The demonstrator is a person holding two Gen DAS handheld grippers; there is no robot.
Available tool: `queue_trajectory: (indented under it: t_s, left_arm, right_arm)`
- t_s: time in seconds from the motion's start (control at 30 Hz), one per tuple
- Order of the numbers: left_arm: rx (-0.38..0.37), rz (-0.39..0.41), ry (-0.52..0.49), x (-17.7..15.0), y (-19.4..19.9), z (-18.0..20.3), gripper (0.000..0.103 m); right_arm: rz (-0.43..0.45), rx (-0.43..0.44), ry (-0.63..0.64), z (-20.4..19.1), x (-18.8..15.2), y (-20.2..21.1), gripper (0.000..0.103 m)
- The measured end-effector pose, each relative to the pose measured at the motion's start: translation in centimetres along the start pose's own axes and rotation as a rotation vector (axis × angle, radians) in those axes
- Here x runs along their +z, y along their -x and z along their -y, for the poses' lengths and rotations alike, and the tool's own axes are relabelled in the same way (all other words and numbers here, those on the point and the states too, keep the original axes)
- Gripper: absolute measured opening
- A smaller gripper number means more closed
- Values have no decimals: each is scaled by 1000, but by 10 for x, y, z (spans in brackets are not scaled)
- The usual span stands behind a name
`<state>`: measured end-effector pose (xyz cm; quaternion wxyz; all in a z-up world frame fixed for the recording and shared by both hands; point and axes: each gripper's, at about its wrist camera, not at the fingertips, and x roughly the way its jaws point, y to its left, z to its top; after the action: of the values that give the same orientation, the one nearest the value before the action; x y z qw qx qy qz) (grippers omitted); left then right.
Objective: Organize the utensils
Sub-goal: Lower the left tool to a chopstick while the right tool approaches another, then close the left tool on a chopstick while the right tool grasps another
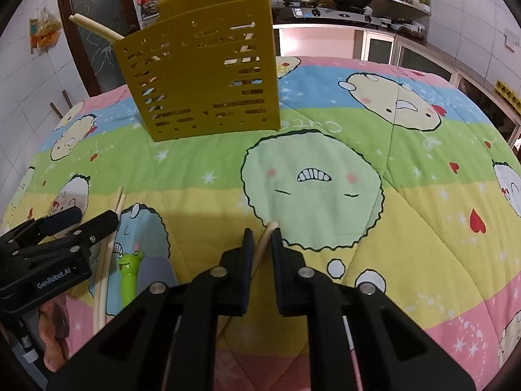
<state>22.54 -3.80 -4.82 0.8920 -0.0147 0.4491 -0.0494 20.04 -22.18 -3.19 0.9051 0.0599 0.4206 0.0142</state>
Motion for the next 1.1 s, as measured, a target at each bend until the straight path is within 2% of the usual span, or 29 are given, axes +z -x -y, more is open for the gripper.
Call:
queue_trajectory:
  t_s: [0.4, 0.6, 0.67, 0.7, 0.97, 1.1]
  left_arm:
    - [37, 18, -2, -8, 7, -4, 70]
    - [6, -4, -16, -6, 5, -1, 54]
    - [-10, -17, -21, -5, 5, 2, 42]
    - [-22, -25, -23, -4, 6, 3, 40]
    - [-18, -36, -30, -3, 3, 9, 39]
    - [-42, -68, 0, 6, -3, 5, 32]
  right_arm:
    - [1, 16, -15, 4, -1, 0, 12]
    - [1, 5, -11, 0, -2, 0, 12]
    - [-1, 0, -8, -2, -2, -1, 12]
    - [-1, -1, -7, -2, -2, 0, 12]
    - [-7, -13, -6, -7, -2, -1, 12]
    - [-10, -11, -9, -9, -3, -1, 12]
